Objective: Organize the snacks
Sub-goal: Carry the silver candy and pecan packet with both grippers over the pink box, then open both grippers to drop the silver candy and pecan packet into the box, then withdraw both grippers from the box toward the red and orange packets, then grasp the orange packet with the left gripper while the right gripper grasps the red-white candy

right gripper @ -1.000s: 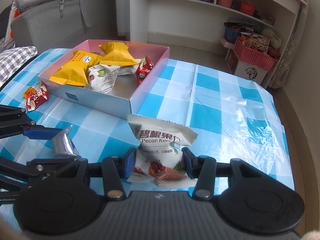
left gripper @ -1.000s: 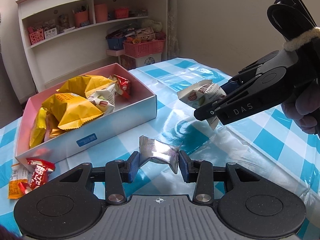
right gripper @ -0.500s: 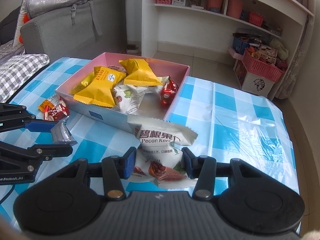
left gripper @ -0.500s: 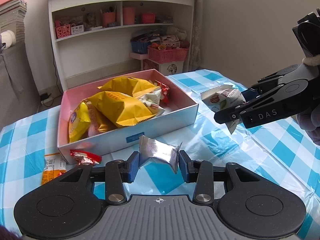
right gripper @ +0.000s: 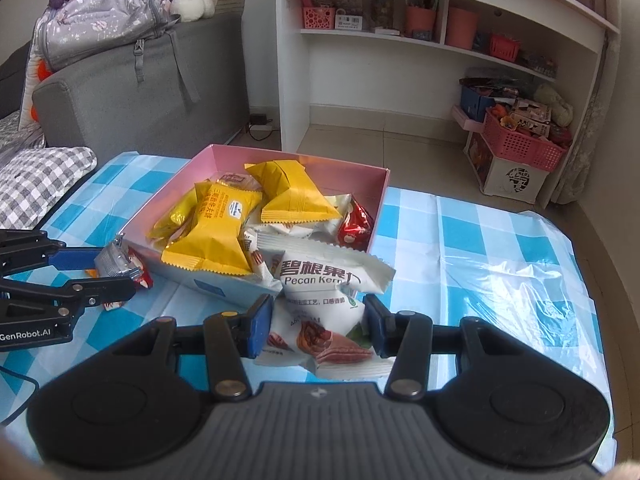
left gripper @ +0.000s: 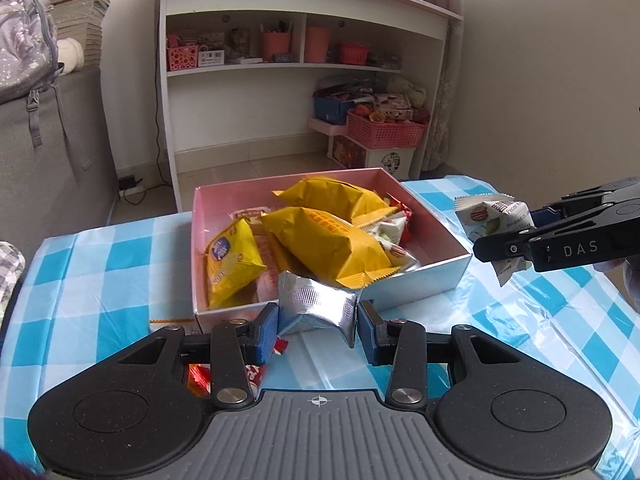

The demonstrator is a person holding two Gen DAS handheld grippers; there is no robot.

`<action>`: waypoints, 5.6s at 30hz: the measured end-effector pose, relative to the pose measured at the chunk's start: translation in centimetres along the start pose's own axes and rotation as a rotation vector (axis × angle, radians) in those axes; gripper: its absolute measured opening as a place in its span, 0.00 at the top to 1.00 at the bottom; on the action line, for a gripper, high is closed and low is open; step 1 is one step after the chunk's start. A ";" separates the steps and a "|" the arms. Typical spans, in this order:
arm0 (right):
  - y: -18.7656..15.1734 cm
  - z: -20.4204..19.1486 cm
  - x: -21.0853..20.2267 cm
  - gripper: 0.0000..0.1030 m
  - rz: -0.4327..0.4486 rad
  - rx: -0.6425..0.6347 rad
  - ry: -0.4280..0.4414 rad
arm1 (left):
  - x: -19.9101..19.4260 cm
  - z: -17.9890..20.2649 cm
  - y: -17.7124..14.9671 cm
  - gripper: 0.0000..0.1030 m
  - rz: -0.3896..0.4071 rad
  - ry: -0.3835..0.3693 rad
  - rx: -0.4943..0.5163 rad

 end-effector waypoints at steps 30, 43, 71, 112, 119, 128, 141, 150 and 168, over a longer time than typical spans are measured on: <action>1.5 0.3 5.4 0.55 0.008 0.107 -0.008 | 11.5 -3.4 7.5 0.61 -0.053 0.130 0.021; 2.0 0.6 4.6 0.23 0.046 0.117 -0.021 | 11.2 -3.5 7.2 0.38 -0.074 0.150 0.041; 0.9 -0.5 0.5 0.09 0.053 0.041 -0.069 | 3.0 -3.1 2.9 0.12 -0.090 0.146 0.046; -3.1 -6.5 2.5 0.01 -0.024 -0.086 0.006 | 0.2 -5.4 -6.7 0.05 -0.171 0.083 0.244; -2.4 -8.4 5.4 0.05 -0.045 -0.015 0.060 | 1.6 -6.9 -6.3 0.06 -0.194 0.091 0.215; -0.9 -10.3 8.9 0.22 -0.087 0.127 0.150 | 2.5 -7.2 -6.2 0.06 -0.200 0.082 0.223; -0.2 -11.7 11.3 0.62 -0.096 0.223 0.182 | 3.1 -7.9 -6.0 0.06 -0.191 0.075 0.191; 0.0 -11.2 9.1 0.72 -0.160 0.020 0.119 | 4.0 -8.3 -5.0 0.14 -0.185 0.088 0.152; -1.5 -8.6 8.2 0.49 -0.211 0.073 0.106 | 6.4 -6.5 -3.1 0.51 -0.166 0.197 0.072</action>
Point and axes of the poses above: each gripper's, at about its wrist camera, not at the fingertips, and x roughly the way its jaws point, z to its right, y to its top, the point moved 1 cm from there along x, roughly the way its jaws point, and after that the axes turned 10 degrees about y, right-handed, at the moved point
